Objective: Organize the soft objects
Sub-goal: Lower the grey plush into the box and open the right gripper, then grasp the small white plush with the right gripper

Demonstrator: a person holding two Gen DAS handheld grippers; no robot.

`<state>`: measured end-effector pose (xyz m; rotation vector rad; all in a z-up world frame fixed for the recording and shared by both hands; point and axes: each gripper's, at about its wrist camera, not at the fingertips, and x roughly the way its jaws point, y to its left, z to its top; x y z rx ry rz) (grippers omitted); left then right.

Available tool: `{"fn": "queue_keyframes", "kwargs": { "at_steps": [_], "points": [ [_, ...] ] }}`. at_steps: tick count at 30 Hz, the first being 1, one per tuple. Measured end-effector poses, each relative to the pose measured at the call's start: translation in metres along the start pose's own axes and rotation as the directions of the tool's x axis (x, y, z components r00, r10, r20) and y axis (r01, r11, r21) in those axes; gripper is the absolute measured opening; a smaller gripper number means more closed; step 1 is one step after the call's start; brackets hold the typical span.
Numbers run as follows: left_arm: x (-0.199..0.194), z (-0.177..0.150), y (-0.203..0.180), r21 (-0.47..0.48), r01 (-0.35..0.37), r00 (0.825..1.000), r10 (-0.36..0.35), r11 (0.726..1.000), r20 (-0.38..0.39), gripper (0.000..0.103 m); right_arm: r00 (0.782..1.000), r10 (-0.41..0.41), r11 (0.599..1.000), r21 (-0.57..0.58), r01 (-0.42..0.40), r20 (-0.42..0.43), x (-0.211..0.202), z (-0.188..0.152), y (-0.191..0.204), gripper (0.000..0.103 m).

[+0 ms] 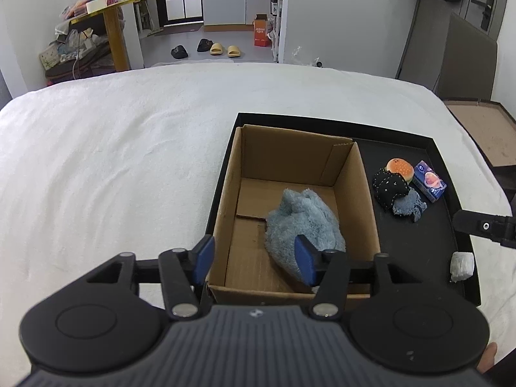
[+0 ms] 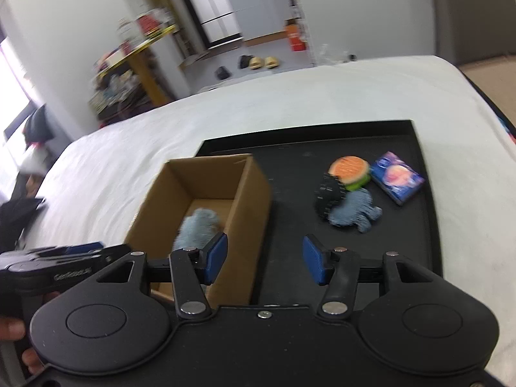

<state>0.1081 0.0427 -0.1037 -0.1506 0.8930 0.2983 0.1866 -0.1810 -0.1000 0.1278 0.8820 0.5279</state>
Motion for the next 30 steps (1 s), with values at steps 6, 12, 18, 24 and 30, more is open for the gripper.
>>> {"fn": "queue_keyframes", "kwargs": {
  "at_steps": [6, 12, 18, 24, 30],
  "points": [
    [0.001, 0.002, -0.001, -0.014, -0.022, 1.0, 0.022, 1.0, -0.008, 0.071, 0.992, -0.125, 0.99, 0.071, 0.123, 0.027, 0.001, -0.012, -0.021, 0.054],
    [0.006, 0.002, -0.005, 0.038, -0.068, 0.998, 0.069, 0.997, -0.015, 0.074, 0.984, -0.174, 0.969, 0.184, 0.165, 0.039, 0.006, -0.023, -0.041, 0.054],
    [0.017, 0.002, -0.002, 0.065, -0.087, 0.996, 0.088, 0.994, -0.015, 0.074, 0.975, -0.221, 0.948, 0.241, 0.207, 0.032, 0.016, -0.032, -0.057, 0.061],
    [0.027, 0.005, 0.002, 0.057, -0.076, 0.997, 0.077, 0.995, -0.014, 0.074, 0.966, -0.258, 0.926, 0.284, 0.25, -0.007, 0.025, -0.042, -0.072, 0.067],
    [0.033, 0.009, -0.009, 0.12, -0.105, 0.994, 0.108, 0.987, -0.014, 0.074, 0.928, -0.372, 0.87, 0.351, 0.345, 0.01, 0.024, -0.05, -0.08, 0.074]
  ]
}}
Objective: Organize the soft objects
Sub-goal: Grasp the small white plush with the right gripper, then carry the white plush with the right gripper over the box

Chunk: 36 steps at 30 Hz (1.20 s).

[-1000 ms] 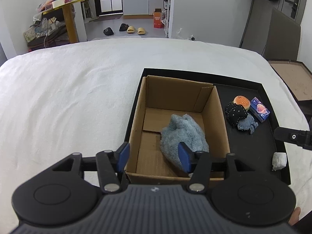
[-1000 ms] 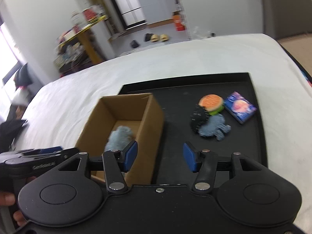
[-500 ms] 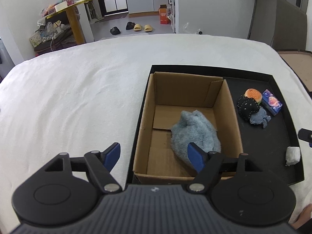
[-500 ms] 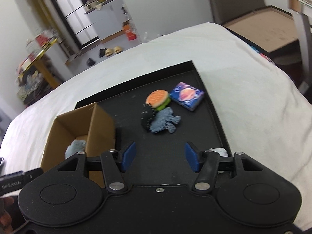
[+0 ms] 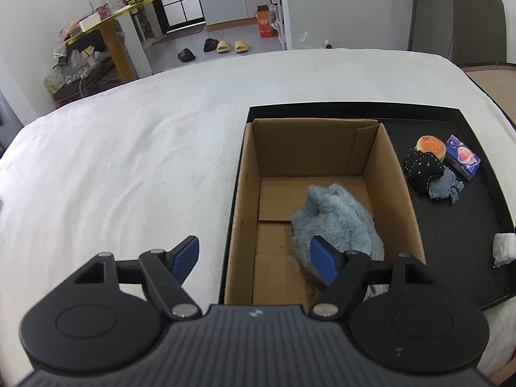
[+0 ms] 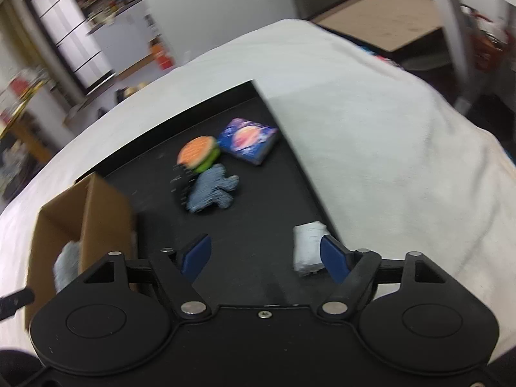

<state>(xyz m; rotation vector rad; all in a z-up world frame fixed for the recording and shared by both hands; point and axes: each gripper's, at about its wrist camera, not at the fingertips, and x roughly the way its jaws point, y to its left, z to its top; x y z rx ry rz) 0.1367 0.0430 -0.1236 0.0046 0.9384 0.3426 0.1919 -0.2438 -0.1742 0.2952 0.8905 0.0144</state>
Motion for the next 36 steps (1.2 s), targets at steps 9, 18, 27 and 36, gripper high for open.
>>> {"fn": "queue_keyframes", "kwargs": {
  "at_steps": [9, 18, 27, 36],
  "points": [
    [-0.001, -0.001, -0.009, 0.036, -0.023, 1.0, 0.023, 0.999, -0.006, 0.074, 0.997, -0.08, 0.996, 0.044, 0.08, 0.01, 0.014, -0.018, 0.0, 0.074],
    [0.004, 0.005, -0.026, 0.07, -0.06, 0.998, 0.061, 0.996, -0.013, 0.074, 0.995, -0.095, 0.991, 0.089, 0.098, -0.033, 0.034, -0.016, -0.011, 0.063],
    [0.008, 0.008, -0.032, 0.078, -0.093, 0.995, 0.096, 0.993, -0.034, 0.074, 0.994, -0.072, 0.989, 0.122, 0.082, -0.086, 0.06, -0.014, -0.022, 0.047],
    [0.008, 0.005, -0.023, 0.043, -0.088, 0.995, 0.09, 0.995, -0.041, 0.074, 0.999, -0.038, 0.993, 0.113, 0.038, -0.002, 0.042, -0.011, -0.021, 0.03]
  ]
}}
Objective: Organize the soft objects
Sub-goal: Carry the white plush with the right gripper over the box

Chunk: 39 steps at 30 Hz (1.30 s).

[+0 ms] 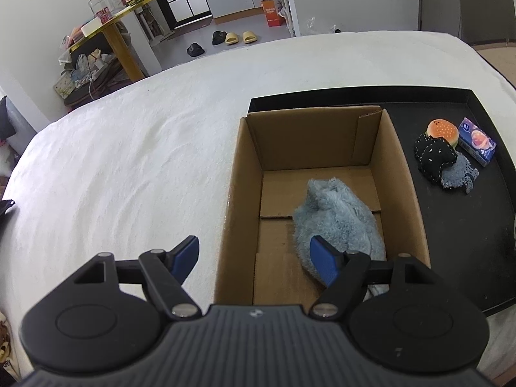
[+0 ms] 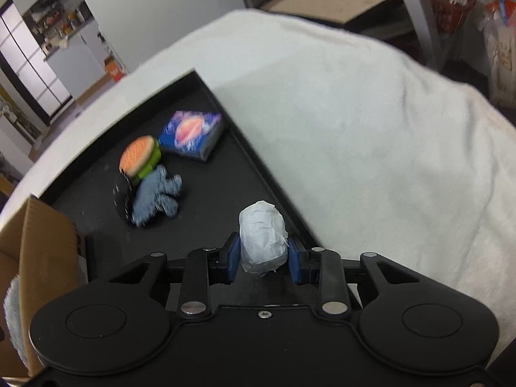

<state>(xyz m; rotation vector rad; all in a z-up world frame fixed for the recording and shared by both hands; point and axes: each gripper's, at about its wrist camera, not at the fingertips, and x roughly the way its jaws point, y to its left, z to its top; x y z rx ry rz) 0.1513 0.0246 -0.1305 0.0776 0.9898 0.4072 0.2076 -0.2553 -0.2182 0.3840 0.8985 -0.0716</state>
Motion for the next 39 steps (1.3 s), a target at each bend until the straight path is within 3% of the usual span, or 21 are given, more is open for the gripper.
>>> {"fn": "queue_keyframes", "kwargs": {
  "at_steps": [10, 19, 24, 32, 39],
  "points": [
    [-0.004, -0.008, 0.01, -0.036, 0.009, 0.999, -0.008, 0.999, 0.044, 0.074, 0.996, 0.046, 0.998, -0.042, -0.043, 0.073, -0.02, 0.006, 0.01, 0.03],
    [-0.003, -0.011, 0.023, -0.076, 0.07, 0.996, -0.066, 0.995, 0.056, 0.074, 0.998, 0.051, 0.993, -0.109, -0.047, 0.033, -0.031, 0.002, 0.031, 0.03],
    [0.0, -0.014, 0.029, -0.102, 0.084, 0.996, -0.079, 0.991, 0.052, 0.073, 0.997, 0.046, 0.985, -0.168, -0.037, 0.054, -0.042, 0.003, 0.043, 0.03],
    [0.005, -0.018, 0.039, -0.135, 0.116, 0.993, -0.109, 0.984, 0.052, 0.07, 0.983, 0.167, 0.953, -0.268, -0.142, 0.074, -0.066, 0.002, 0.071, 0.03],
    [0.01, -0.02, 0.043, -0.143, 0.146, 0.989, -0.139, 0.979, 0.056, 0.059, 0.961, 0.273, 0.906, -0.35, -0.239, 0.051, -0.08, 0.0, 0.104, 0.03]
  ]
}}
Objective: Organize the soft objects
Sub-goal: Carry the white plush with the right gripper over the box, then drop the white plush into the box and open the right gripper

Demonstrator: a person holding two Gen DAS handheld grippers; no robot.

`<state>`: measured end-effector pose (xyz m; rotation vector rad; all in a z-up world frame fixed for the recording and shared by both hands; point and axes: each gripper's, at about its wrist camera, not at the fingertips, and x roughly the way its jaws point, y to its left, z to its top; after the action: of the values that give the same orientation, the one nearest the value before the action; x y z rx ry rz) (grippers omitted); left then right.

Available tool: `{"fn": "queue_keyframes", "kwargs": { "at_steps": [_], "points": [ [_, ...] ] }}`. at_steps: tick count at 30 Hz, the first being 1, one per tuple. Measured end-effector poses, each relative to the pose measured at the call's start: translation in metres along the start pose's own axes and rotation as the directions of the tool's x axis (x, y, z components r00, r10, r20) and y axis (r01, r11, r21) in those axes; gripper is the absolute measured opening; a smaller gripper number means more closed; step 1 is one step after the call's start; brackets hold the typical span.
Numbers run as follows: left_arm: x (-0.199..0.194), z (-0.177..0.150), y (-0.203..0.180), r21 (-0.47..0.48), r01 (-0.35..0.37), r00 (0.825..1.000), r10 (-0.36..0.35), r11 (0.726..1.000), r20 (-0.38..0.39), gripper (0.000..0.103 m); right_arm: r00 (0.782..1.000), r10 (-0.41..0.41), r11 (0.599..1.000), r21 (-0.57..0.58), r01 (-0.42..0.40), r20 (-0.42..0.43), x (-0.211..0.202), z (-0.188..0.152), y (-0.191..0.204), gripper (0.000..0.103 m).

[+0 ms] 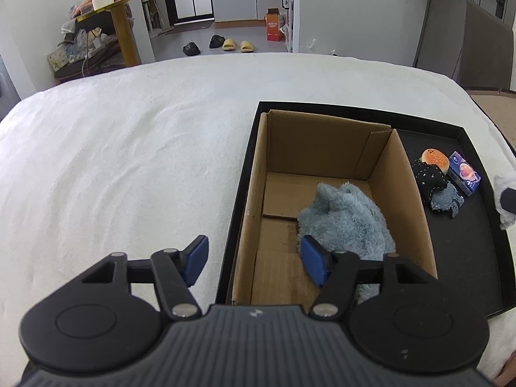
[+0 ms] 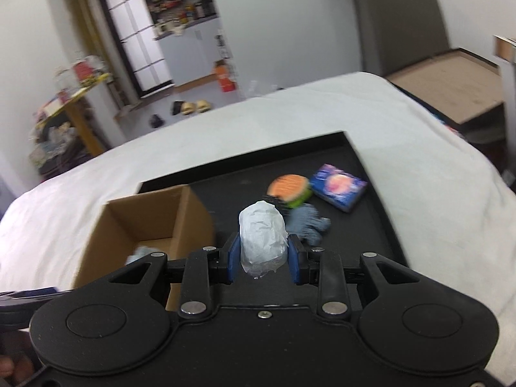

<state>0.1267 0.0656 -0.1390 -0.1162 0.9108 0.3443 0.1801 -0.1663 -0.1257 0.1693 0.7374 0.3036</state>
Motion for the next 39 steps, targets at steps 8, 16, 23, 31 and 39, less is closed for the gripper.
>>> {"fn": "queue_keyframes", "kwargs": {
  "at_steps": [8, 16, 23, 31, 39],
  "points": [
    [0.005, -0.002, 0.011, -0.031, 0.05, 0.999, -0.05, 0.998, -0.003, 0.053, 0.997, 0.074, 0.994, -0.085, -0.075, -0.016, -0.004, 0.009, 0.039, 0.03],
    [0.01, -0.004, 0.02, -0.062, 0.104, 0.994, -0.106, 0.993, -0.016, 0.036, 0.989, 0.129, 0.98, -0.141, -0.138, -0.074, 0.004, 0.014, 0.079, 0.03],
    [0.012, -0.007, 0.029, -0.1, 0.131, 0.991, -0.133, 0.986, -0.012, 0.017, 0.976, 0.17, 0.965, -0.179, -0.193, -0.134, 0.016, 0.009, 0.109, 0.031],
    [0.016, -0.007, 0.034, -0.123, 0.162, 0.986, -0.164, 0.979, -0.006, 0.01, 0.959, 0.202, 0.965, -0.13, -0.23, -0.197, 0.034, 0.0, 0.12, 0.031],
    [0.014, -0.008, 0.037, -0.131, 0.176, 0.984, -0.178, 0.976, -0.002, 0.01, 0.934, 0.266, 0.955, -0.067, -0.289, -0.237, 0.033, 0.003, 0.124, 0.033]
  ]
}}
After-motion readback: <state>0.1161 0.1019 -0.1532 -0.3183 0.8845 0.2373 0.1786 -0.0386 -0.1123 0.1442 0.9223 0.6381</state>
